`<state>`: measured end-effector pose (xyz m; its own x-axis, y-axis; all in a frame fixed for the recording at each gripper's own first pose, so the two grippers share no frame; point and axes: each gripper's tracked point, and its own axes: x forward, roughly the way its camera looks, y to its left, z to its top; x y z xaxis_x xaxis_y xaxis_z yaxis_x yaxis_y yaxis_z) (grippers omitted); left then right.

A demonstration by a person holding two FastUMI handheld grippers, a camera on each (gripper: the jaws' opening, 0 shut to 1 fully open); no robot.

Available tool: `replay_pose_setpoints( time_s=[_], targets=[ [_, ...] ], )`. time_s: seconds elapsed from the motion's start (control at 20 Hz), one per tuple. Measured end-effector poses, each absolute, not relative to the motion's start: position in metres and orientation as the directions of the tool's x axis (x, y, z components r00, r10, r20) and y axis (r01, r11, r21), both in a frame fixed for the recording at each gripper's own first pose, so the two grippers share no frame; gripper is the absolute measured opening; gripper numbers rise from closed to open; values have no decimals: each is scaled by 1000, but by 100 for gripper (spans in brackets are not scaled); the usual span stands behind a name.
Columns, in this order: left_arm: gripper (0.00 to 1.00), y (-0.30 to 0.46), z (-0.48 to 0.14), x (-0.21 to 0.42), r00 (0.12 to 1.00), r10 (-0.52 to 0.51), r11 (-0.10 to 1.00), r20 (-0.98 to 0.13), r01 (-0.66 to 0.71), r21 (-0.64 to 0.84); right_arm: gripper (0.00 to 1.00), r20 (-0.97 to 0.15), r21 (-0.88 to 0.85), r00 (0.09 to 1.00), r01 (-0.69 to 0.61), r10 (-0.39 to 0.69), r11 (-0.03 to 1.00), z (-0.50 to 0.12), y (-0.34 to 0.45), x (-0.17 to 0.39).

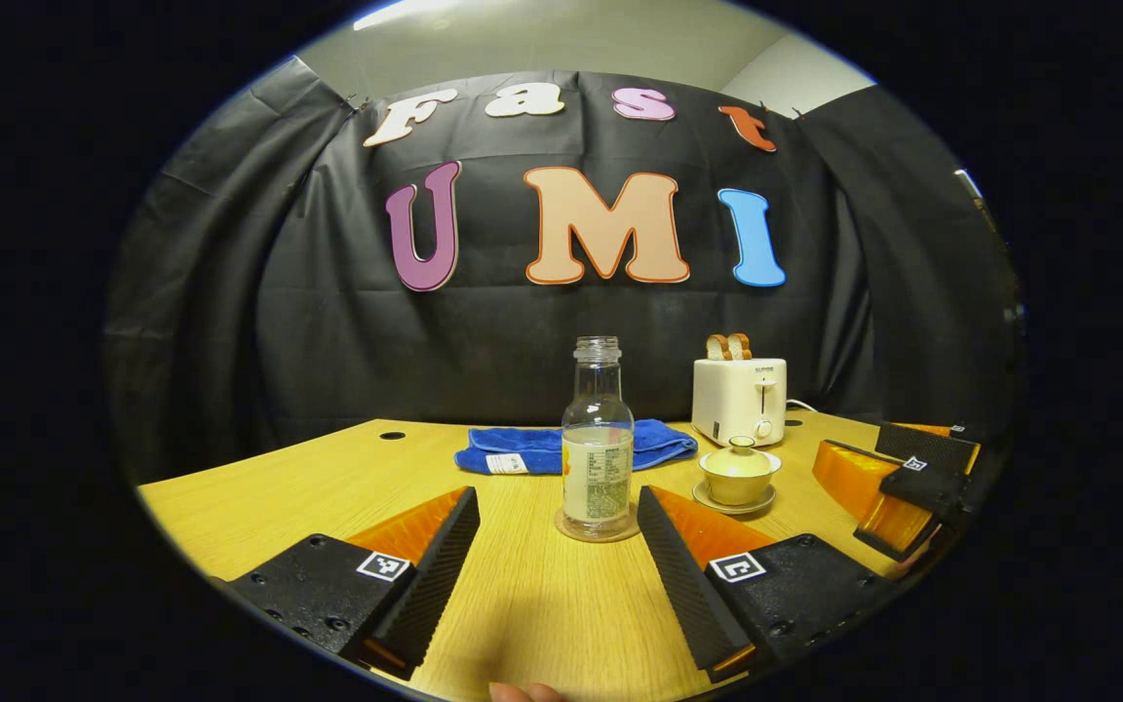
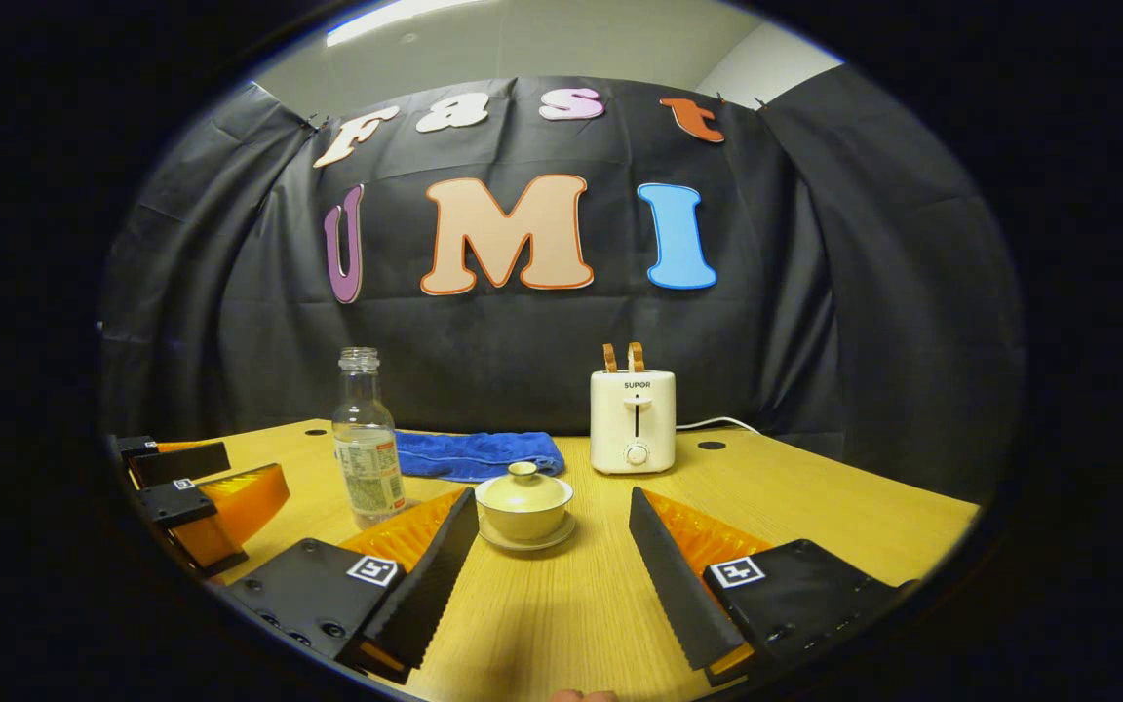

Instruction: Open the teacup lid with one hand, grasp the water bottle and pour water into the teacup with the other hand; after pouring, place the water bottle on the coaster and then close the teacup lid.

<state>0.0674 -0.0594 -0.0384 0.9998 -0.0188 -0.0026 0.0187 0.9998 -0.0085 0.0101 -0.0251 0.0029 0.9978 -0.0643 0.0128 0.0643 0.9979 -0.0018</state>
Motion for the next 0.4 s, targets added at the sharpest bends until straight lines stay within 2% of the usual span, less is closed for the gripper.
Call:
replay_pose_setpoints(
  time_s=[0.3,0.35,0.4],
  targets=[
    [95,-69,-37,56,1000,-13,1000,-1,13,-8,99,19,-1,997,72,-72,997,3,-22,-17],
    [95,-70,-37,53,1000,-10,1000,-1,10,-8,94,15,-2,997,73,-73,997,2,-21,-21],
    [95,-71,-38,52,1000,-10,1000,-2,10,-9,99,16,-2,997,73,-73,997,3,-20,-23]
  ],
)
